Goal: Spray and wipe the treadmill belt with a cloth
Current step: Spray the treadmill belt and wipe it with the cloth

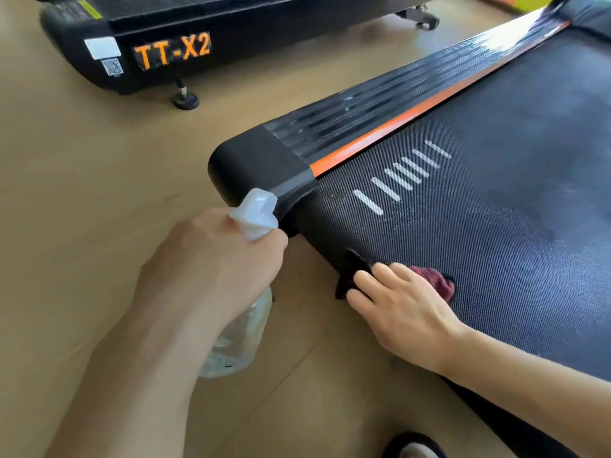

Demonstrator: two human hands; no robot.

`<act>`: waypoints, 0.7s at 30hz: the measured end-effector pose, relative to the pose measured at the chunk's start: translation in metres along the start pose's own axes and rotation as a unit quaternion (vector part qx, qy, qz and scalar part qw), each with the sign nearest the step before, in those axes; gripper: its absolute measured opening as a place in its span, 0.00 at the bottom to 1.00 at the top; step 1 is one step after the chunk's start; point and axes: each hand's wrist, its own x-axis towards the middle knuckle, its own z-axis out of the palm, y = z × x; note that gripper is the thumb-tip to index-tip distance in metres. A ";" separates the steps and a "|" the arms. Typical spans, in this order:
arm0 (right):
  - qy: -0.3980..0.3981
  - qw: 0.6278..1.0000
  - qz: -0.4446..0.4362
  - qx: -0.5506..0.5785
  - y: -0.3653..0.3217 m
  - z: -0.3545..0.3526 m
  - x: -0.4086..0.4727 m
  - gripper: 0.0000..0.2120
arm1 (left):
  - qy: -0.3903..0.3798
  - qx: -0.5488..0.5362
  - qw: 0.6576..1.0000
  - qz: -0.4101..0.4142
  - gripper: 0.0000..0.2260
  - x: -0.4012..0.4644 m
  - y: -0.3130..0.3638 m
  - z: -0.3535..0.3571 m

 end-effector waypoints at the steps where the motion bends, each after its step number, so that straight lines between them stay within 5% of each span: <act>1: 0.000 1.000 -0.003 0.006 0.003 -0.002 -0.007 0.05 | 0.004 -0.007 1.000 -0.003 0.16 0.000 -0.002 0.000; 9: 0.116 0.973 0.158 0.122 0.045 0.008 0.080 0.07 | -0.034 -0.020 0.998 0.043 0.12 0.001 0.024 0.033; 15: 0.089 0.974 0.156 0.139 0.026 -0.005 -0.024 0.10 | -0.060 -0.084 0.993 0.050 0.11 0.013 0.034 0.055; 18: 0.100 0.971 0.157 0.152 0.045 0.004 0.004 0.09 | -0.049 -0.101 0.992 0.058 0.13 0.021 0.041 0.065; 21: 0.113 0.940 0.255 0.195 0.081 0.015 0.068 0.08 | -0.035 -0.110 0.991 0.068 0.15 0.026 0.049 0.074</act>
